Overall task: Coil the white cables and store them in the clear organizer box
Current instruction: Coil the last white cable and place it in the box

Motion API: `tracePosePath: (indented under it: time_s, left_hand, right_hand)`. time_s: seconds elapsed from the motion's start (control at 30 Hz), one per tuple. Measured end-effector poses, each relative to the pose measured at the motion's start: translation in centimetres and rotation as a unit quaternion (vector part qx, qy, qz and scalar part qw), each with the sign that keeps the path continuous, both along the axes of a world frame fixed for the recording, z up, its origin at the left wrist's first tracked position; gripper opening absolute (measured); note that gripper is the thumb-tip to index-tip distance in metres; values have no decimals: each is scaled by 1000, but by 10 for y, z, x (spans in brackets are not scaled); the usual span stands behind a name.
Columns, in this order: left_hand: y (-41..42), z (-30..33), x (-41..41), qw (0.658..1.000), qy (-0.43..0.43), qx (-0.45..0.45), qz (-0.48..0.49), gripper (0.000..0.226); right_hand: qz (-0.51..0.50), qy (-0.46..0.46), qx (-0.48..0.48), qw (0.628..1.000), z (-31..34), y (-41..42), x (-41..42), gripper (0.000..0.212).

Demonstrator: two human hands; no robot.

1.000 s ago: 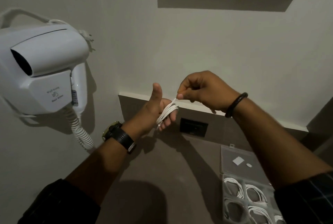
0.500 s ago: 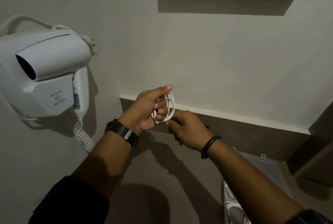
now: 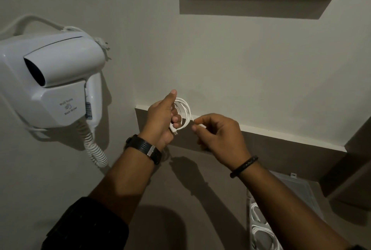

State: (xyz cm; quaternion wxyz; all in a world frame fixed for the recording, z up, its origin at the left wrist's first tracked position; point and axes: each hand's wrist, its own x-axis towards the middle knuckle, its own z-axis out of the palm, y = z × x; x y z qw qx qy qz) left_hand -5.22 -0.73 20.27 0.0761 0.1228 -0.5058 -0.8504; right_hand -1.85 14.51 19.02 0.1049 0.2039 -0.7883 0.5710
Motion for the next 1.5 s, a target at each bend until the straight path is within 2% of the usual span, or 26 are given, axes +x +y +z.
tracePosePath:
  time_s: [0.07,0.17,0.23,0.33,0.43,0.5,0.57,0.6,0.67,0.8,0.9,1.03,1.13,1.23,1.3,1.4,1.47,1.5]
  left_hand:
    - [5,0,1,1000,1,-17,7,42]
    - [11,1,4,999,8,-51,4,42]
    - [14,1,5,997,23,-74,-8,44]
    - [20,2,8,995,50,-82,-35,47]
    - [24,2,11,997,42,-32,-57,48]
    - [27,1,11,997,29,26,-69,49]
    - [30,1,10,996,30,36,-71,50]
    - [31,1,9,997,31,28,-71,50]
    - [33,3,8,996,28,7,-83,52]
    - [32,5,6,991,23,-50,-123,49]
    - [30,2,8,986,19,-150,-72,48]
    - [36,-9,7,945,62,-321,15,50]
    - [37,-17,4,913,114,-387,64,46]
    - [38,-25,4,882,149,-442,67,41]
    - [42,-31,4,869,162,-464,62,39]
    - [49,-41,4,878,150,-454,26,36]
    - [55,-49,4,895,124,-428,-10,32]
    - [59,-55,5,908,108,-404,-30,30]
  right_hand:
    - [45,-2,32,998,-1,0,1,11]
    - [154,-35,-28,987,-1,1,0,17]
    - [174,-66,-53,981,-3,5,-6,21]
    - [127,-58,-56,989,-12,5,-11,15]
    - [7,69,-7,998,-22,3,-15,9]
    - [-33,66,-34,997,-28,1,-15,32]
    - [14,-28,-123,992,-30,-2,-13,58]
    - [40,-67,-165,983,-31,-3,-13,61]
    - [72,-111,-209,969,-29,-1,-14,54]
    - [143,-159,-227,950,-23,4,-19,23]
    - [83,-148,-207,963,-21,4,-20,13]
    - [-15,-118,-182,976,-30,-2,-19,15]
    - [-41,-110,-196,974,-40,-2,-17,10]
    - [-91,-94,-185,974,-48,2,-19,5]
    - [-154,-46,-101,982,-55,8,-22,4]
    - [-198,-24,-4,980,-64,19,-23,9]
    - [-200,-60,-21,978,-68,28,-20,9]
    - [-189,-87,-59,976,-70,33,-18,9]
